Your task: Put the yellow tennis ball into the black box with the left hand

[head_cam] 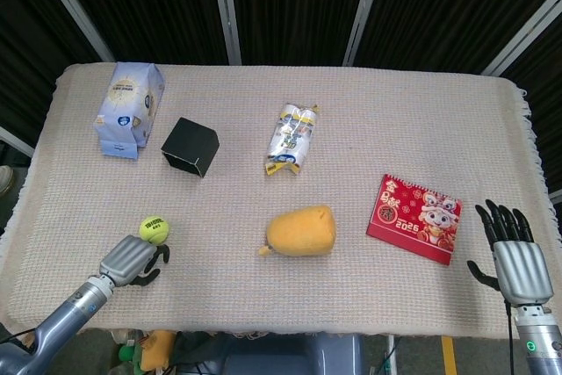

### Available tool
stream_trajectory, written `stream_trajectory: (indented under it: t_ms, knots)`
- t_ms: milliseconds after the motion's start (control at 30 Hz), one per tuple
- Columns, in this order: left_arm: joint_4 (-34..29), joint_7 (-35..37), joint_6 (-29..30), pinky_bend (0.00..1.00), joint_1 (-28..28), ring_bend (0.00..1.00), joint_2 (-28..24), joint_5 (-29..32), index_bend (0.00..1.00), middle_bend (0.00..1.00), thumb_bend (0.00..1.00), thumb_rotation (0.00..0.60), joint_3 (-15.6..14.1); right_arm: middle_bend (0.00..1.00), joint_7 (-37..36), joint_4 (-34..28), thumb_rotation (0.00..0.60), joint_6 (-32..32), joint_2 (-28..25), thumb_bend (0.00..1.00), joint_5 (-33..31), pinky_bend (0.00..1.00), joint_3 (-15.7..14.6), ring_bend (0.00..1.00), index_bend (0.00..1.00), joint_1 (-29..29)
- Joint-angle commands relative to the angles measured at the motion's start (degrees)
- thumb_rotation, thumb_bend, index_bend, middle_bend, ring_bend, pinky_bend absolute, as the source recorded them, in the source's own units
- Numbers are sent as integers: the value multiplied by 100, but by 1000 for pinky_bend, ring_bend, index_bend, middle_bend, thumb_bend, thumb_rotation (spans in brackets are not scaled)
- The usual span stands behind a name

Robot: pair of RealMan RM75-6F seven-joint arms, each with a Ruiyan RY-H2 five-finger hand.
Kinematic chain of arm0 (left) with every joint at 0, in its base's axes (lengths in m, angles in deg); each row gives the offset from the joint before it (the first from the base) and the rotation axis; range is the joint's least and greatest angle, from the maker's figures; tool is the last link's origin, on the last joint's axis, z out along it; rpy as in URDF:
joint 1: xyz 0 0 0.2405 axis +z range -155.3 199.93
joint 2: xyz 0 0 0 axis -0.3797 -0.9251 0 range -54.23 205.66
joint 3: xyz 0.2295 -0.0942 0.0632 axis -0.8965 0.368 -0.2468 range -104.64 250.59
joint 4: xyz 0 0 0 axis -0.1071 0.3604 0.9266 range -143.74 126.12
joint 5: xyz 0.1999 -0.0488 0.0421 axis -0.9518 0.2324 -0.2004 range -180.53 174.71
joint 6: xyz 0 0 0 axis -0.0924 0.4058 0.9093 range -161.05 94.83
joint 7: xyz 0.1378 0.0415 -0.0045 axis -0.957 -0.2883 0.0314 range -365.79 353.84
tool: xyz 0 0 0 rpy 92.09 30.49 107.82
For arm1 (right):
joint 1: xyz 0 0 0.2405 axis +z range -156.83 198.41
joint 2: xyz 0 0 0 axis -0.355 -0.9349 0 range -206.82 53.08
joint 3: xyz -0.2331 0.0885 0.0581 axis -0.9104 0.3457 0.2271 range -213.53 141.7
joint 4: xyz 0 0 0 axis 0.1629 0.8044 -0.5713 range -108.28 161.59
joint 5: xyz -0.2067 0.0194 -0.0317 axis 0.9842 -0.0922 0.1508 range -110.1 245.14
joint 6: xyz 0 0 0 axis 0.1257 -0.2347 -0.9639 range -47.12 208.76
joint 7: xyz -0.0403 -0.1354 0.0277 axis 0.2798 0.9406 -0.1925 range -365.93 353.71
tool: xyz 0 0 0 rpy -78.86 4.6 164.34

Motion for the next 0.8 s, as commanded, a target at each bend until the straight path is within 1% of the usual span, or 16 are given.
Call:
stream_trajectory:
  t_ms: [33, 167, 367, 600, 733, 800]
  knots:
    - [65, 134, -44, 698, -66, 549, 29, 53, 423, 685, 403, 600, 61, 0, -31, -4, 600, 24, -8, 280, 52, 0, -17, 0, 0, -5]
    - [204, 399, -140, 689, -150, 549, 48, -1, 419, 679, 402, 600, 41, 0, -210, 3, 600, 36, -47, 280, 149, 0, -52, 0, 0, -4]
    - [410, 895, -106, 684, -240, 549, -10, -129, 392, 675, 402, 600, 40, 0, -306, 55, 600, 66, -66, 280, 164, 0, -44, 0, 0, -10]
    - [681, 1382, -331, 678, -408, 545, 76, -139, 396, 675, 402, 600, 16, 0, -337, 65, 600, 116, -64, 280, 198, 0, -46, 0, 0, -23]
    - [889, 1660, -299, 620, -465, 540, 199, -188, 393, 668, 402, 600, 41, 0, -352, 67, 600, 135, -70, 280, 213, 0, -49, 0, 0, -31]
    - [1022, 1812, -352, 615, -527, 538, 246, -169, 386, 662, 402, 600, 72, 0, -356, 70, 600, 133, -71, 280, 227, 0, -54, 0, 0, -27]
